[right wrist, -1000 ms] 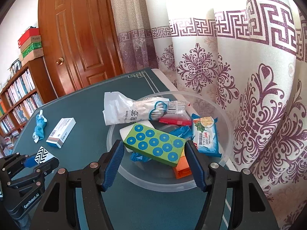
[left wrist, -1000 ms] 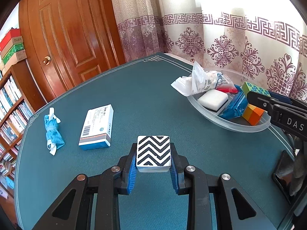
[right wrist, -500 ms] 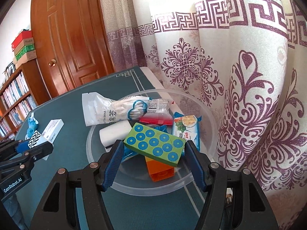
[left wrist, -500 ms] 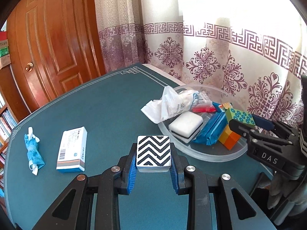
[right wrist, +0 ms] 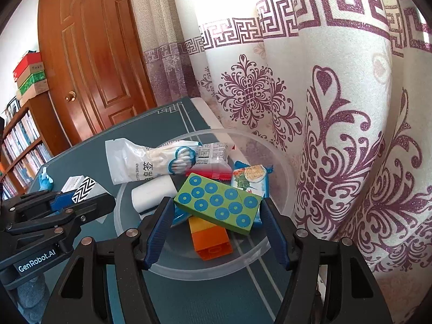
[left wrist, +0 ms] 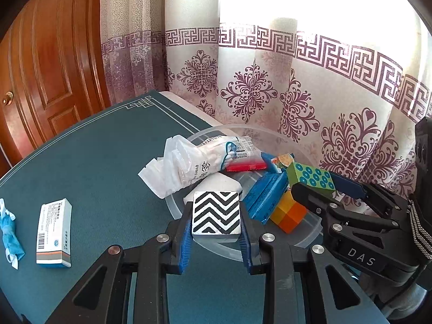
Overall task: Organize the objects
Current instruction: 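Release the green block into the bowl with the right tool while the left tool releases the cube, then move the left tool to the white medicine box and grasp it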
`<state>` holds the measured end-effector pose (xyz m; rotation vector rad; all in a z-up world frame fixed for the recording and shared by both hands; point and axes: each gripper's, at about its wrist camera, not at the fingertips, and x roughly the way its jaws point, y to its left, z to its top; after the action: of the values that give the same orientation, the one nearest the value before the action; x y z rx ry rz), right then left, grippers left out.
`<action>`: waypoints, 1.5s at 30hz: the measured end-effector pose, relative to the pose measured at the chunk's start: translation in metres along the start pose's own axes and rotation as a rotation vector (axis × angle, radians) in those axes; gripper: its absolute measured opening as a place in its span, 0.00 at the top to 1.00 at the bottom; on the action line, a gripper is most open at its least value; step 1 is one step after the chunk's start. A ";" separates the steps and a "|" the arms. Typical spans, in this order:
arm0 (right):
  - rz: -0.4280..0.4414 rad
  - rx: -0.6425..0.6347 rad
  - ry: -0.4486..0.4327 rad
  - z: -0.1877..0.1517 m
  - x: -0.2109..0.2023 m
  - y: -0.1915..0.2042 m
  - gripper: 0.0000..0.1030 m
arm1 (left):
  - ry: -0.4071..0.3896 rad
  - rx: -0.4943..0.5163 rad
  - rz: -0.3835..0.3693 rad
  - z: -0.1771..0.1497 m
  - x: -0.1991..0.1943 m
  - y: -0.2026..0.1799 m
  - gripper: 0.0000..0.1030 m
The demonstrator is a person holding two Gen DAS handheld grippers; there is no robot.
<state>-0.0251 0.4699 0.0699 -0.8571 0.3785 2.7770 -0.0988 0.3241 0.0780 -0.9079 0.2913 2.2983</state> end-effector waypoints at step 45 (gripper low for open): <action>0.005 -0.005 -0.023 0.000 -0.016 0.019 0.30 | -0.105 -0.094 0.145 0.001 -0.015 0.040 0.04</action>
<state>-0.0176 0.4497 0.0830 -0.8253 0.3697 2.7913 -0.1165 0.2867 0.0875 -0.8325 0.2121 2.5021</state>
